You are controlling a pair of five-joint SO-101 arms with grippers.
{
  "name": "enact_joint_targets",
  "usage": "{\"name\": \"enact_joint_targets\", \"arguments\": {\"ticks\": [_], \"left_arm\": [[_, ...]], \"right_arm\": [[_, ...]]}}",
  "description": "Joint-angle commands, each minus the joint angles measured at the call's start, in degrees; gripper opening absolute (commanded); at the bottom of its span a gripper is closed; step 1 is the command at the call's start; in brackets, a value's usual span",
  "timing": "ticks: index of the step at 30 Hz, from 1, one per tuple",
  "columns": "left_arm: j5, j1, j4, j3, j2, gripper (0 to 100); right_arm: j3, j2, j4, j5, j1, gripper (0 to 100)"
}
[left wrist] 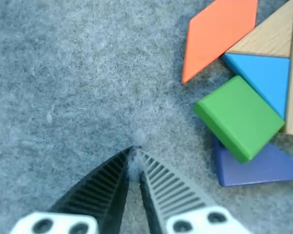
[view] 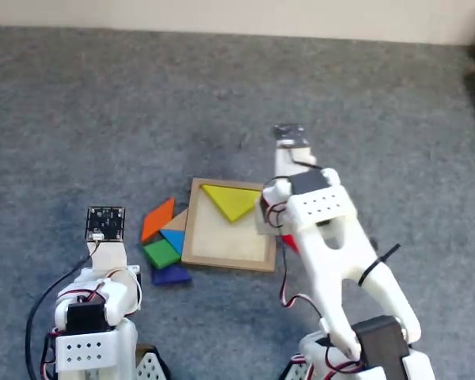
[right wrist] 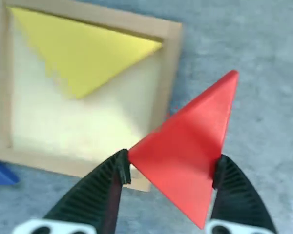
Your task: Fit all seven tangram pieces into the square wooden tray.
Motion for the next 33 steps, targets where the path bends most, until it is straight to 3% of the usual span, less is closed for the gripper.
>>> {"name": "enact_joint_targets", "arguments": {"ticks": [1, 9, 21, 28, 33], "left_arm": [[-0.18, -0.4, 0.26, -0.04, -0.84, 1], [-0.18, -0.4, 0.26, -0.04, -0.84, 1], [-0.18, -0.4, 0.26, -0.04, -0.84, 1], [-0.18, -0.4, 0.26, -0.04, -0.84, 1], [-0.18, -0.4, 0.26, -0.04, -0.84, 1]], "right_arm": [[-3.74, -2.07, -0.75, -4.13, -3.74, 19.5], [-3.74, -1.98, -6.55, -13.19, -9.89, 19.8], [-3.03, -1.71, -13.14, -15.74, -11.12, 19.9], [-3.56, 9.1, -12.7, -18.2, -12.0, 20.1], [-5.32, 12.26, -10.07, -18.2, -11.74, 30.5]]}}
